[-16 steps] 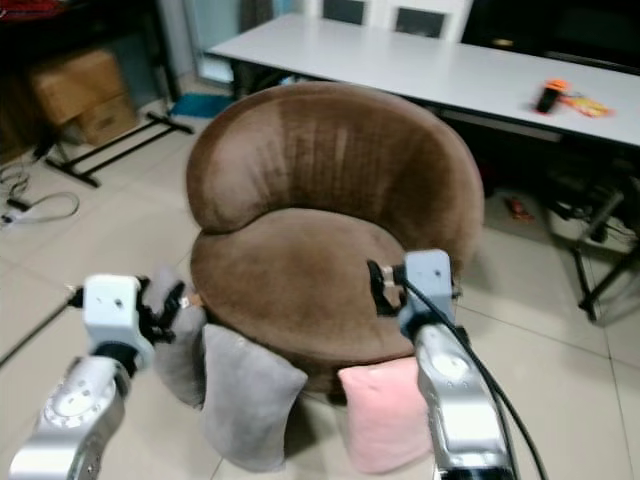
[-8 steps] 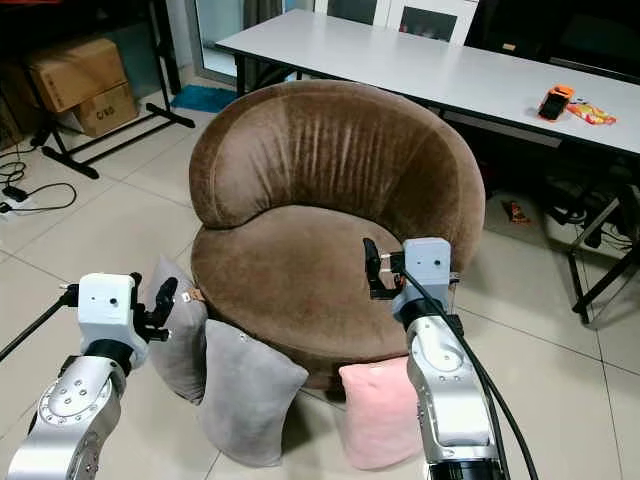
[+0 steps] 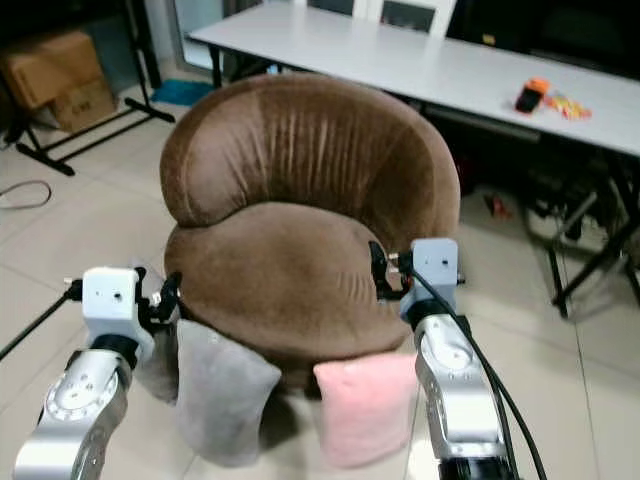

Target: Move the pillow to the sofa from floor

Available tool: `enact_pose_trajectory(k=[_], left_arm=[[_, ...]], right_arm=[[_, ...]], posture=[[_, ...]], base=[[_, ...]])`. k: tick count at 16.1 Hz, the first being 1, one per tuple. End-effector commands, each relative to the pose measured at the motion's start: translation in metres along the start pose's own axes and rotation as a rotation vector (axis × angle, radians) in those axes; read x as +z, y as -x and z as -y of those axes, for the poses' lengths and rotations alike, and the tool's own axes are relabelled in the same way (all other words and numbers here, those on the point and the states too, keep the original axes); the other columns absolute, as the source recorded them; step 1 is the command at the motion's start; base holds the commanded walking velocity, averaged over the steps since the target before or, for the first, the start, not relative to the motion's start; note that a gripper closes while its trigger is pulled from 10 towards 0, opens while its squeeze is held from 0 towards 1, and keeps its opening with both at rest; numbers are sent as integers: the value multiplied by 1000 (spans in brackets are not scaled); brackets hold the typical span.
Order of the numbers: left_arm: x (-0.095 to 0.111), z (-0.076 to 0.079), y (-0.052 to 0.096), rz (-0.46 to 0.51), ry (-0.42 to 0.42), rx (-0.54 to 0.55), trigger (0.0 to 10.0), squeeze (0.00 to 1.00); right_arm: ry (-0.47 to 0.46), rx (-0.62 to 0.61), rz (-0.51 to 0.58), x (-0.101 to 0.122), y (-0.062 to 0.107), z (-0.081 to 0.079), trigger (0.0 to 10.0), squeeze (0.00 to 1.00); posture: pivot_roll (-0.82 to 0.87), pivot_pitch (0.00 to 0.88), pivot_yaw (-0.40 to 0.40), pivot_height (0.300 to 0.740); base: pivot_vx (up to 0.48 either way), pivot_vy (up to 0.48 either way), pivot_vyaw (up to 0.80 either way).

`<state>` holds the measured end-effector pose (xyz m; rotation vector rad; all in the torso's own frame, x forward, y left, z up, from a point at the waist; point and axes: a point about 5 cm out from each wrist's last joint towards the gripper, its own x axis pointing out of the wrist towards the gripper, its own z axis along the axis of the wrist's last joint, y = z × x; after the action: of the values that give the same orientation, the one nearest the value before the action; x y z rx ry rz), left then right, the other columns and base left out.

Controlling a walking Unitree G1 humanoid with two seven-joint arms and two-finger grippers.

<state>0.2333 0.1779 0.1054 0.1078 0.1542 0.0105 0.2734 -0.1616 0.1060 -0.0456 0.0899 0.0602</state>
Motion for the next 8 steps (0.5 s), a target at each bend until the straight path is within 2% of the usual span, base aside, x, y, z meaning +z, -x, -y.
enact_pose_trajectory(k=[1, 3, 4, 5, 8], left_arm=[[-2, -1, 0, -6, -8, 7, 10000, 0], [-2, -1, 0, -7, -8, 7, 10000, 0], [-2, 0, -1, -6, -8, 7, 10000, 0], [-2, 0, -1, -6, -8, 7, 10000, 0], [-2, 0, -1, -4, -8, 5, 10000, 0]], right_arm=[[4, 6, -7, 1, -2, -2, 10000, 0], [66, -23, -11, 0, -2, 1, 10000, 0], [159, -61, 39, 3, -4, 3, 10000, 0], [198, -92, 85, 6, -5, 3, 10000, 0], [172, -23, 78, 4, -6, -6, 10000, 0]], posture=[[-35, 0, -71, 740], [-35, 0, -70, 740], [-37, 0, -69, 740], [-37, 0, -68, 740], [-35, 0, -72, 740]], base=[[0, -405, 0], [0, -405, 0], [0, -405, 0], [0, -405, 0], [0, -405, 0]])
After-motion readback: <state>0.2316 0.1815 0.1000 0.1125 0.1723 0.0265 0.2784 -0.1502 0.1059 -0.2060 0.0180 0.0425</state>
